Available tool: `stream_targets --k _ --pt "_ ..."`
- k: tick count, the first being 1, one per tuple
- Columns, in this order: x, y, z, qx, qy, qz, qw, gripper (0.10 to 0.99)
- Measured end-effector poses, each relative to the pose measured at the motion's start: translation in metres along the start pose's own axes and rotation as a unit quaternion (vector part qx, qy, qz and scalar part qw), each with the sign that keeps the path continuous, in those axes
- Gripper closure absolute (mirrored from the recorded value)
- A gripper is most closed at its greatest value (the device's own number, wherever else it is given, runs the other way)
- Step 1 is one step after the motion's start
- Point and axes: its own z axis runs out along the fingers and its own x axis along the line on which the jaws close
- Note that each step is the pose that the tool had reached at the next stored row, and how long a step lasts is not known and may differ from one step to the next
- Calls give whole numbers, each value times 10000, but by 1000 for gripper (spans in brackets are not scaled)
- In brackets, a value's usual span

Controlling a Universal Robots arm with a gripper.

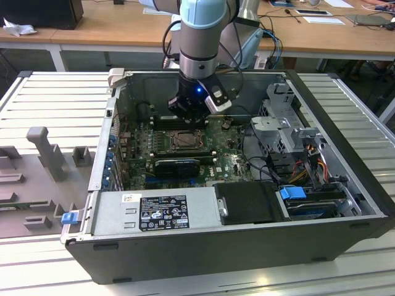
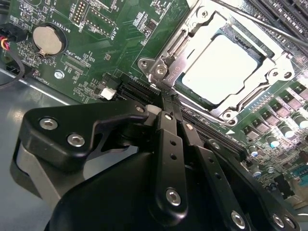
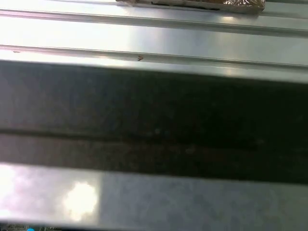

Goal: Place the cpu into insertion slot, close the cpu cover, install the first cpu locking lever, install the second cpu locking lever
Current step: 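Install the first cpu locking lever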

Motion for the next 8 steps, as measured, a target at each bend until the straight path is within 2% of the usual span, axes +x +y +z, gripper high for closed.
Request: stream_targets --k 8 --pt "1 -12 17 0 0 2 10000 980"
